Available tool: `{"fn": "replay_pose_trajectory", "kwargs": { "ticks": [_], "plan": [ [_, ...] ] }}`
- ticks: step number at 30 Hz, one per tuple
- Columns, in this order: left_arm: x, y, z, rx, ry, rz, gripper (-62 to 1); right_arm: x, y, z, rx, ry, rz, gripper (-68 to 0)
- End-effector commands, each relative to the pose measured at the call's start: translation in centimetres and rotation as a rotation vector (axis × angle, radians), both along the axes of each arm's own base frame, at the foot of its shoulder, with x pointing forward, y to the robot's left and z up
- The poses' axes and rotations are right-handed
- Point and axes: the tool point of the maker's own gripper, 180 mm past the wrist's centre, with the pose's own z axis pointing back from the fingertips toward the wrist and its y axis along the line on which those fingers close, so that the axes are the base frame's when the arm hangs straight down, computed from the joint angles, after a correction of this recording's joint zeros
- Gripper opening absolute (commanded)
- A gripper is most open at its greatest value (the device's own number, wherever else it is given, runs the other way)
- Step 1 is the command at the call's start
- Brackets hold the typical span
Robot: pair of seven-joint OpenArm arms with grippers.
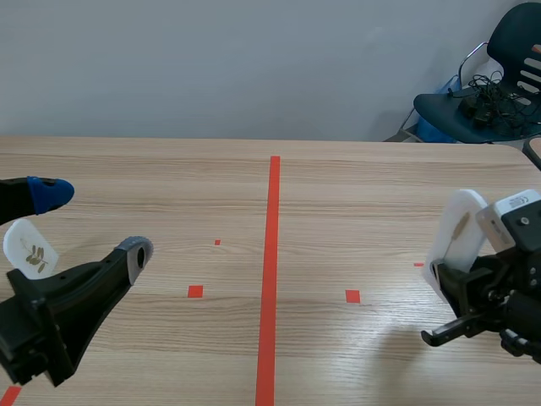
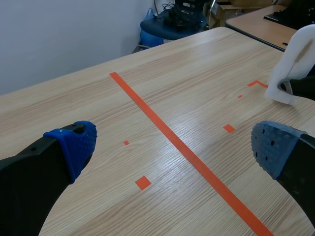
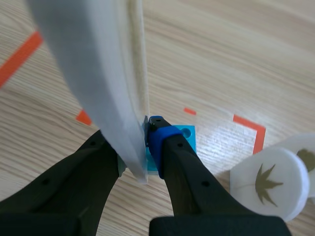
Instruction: Do the leaf sorting experiment
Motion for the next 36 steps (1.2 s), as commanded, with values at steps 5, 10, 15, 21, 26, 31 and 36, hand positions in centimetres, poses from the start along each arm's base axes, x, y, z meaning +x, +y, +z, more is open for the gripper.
{"fn": "replay_pose_trajectory", "kwargs": {
  "ticks": [5,10,15,21,26,31,36],
  "plan": [
    [0.1,-0.3,1.0,-0.021,-0.03,-0.003,1.4,1.9,-2.0,-2.1,0.034,-0.006,-0.062,-64.2],
    [0.2,-0.3,1.0,-0.021,-0.03,-0.003,1.4,2.0,-5.3,-3.5,0.014,0.005,-0.168,-64.2],
    [0.2,-0.3,1.0,-0.021,-0.03,-0.003,1.4,1.9,-6.8,-3.3,0.003,-0.004,-0.209,-63.6],
    [0.2,-0.3,1.0,-0.021,-0.03,-0.003,1.4,2.0,-6.8,-3.0,-0.001,-0.026,-0.203,-47.8],
    [0.2,-0.3,1.0,-0.021,-0.03,-0.003,1.4,2.5,-6.5,-1.7,0.012,-0.081,-0.183,-36.3],
    [0.2,-0.3,1.0,-0.021,-0.03,-0.003,1.4,3.4,-5.4,2.3,0.05,-0.165,-0.102,-26.0],
    [0.2,-0.3,1.0,-0.021,-0.03,-0.003,1.4,3.6,-4.3,8.5,0.044,-0.252,-0.056,-25.9]
  ]
}}
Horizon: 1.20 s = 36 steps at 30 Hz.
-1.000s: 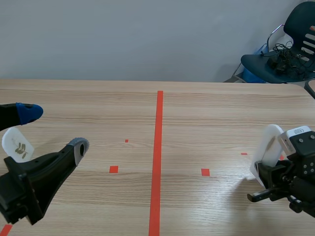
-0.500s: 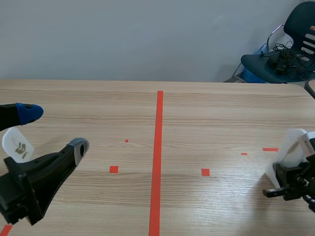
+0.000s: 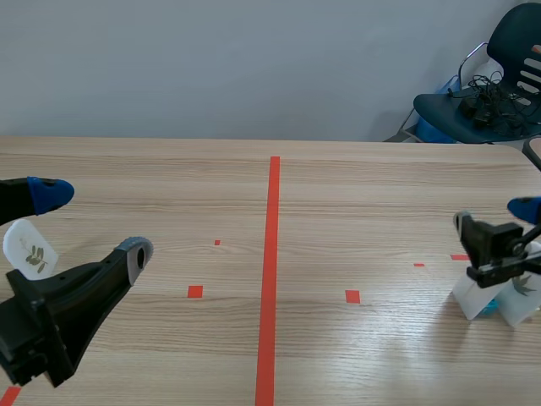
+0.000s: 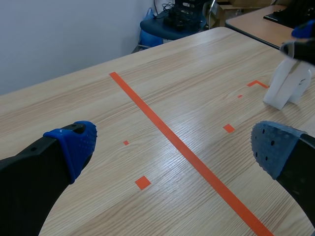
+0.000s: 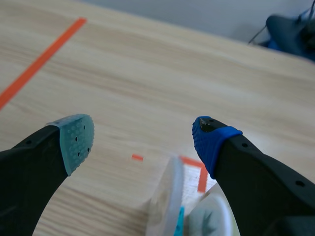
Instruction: Do the leaf sorting experiment
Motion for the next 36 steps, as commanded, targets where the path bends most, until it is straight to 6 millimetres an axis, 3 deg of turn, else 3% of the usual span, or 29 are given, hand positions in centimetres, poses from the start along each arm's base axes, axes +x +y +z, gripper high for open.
{"fn": "replay_pose_trajectory", "kwargs": {
  "ticks": [1,6,10,12,19,36],
  "plan": [
    [0.1,-0.3,1.0,-0.021,-0.031,-0.003,1.4,0.0,0.3,2.9,-0.019,-0.055,0.023,-25.0],
    [0.1,-0.3,1.0,-0.021,-0.031,-0.003,1.4,-1.6,2.9,8.0,-0.037,-0.112,0.082,-18.1],
    [0.1,-0.3,1.0,-0.021,-0.031,-0.003,1.4,-3.2,5.0,9.8,-0.032,-0.097,0.13,-4.3],
    [0.1,-0.3,1.0,-0.02,-0.031,-0.003,1.4,-4.1,6.0,10.1,-0.014,-0.082,0.153,0.4],
    [0.1,-0.3,1.0,-0.02,-0.031,-0.003,1.4,-6.1,7.5,9.8,-0.011,-0.033,0.194,0.4],
    [0.1,-0.3,1.0,-0.021,-0.03,-0.003,1.4,-6.2,7.6,9.6,0.001,-0.009,0.196,0.4]
  ]
}}
